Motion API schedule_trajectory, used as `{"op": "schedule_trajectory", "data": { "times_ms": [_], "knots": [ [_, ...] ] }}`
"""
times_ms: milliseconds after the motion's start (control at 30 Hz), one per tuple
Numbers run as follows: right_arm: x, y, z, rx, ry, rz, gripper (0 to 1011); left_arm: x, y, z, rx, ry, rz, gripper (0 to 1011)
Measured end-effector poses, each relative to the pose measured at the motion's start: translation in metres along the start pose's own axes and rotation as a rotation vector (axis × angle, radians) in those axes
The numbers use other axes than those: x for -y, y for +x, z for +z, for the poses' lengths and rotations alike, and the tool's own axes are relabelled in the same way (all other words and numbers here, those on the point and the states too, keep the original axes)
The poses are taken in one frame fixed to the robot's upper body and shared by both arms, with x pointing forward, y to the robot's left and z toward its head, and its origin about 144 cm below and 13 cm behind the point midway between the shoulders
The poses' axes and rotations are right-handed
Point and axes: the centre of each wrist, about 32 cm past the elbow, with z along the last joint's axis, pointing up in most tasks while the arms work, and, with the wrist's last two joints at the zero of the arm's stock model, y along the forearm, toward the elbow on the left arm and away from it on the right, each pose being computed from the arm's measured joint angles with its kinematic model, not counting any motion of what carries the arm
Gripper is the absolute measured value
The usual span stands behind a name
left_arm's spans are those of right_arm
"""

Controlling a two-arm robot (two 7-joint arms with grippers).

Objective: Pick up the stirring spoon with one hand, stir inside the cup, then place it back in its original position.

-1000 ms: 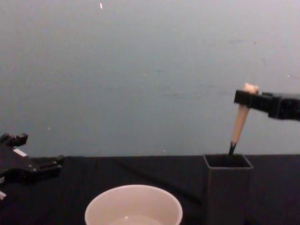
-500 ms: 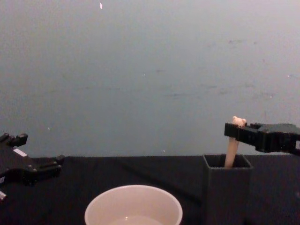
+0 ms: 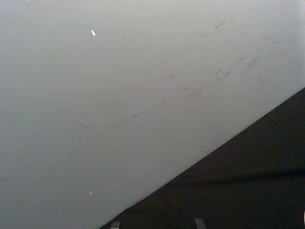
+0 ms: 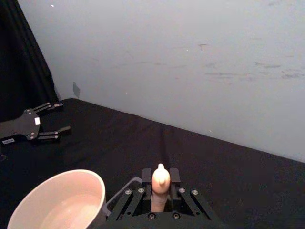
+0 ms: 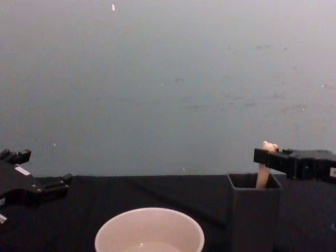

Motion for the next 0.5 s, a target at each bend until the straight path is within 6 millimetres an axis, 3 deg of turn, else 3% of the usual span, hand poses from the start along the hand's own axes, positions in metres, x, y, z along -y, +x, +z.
{"op": "schedule_trajectory", "data": {
  "times_ms": [500],
  "knots": [
    [0.0014, 0.001, -0.0017, -0.007, -0.008, -0.006, 223, 0.0, 0.0, 0.0, 0.0, 0.0, 0.0, 1001]
  ]
}}
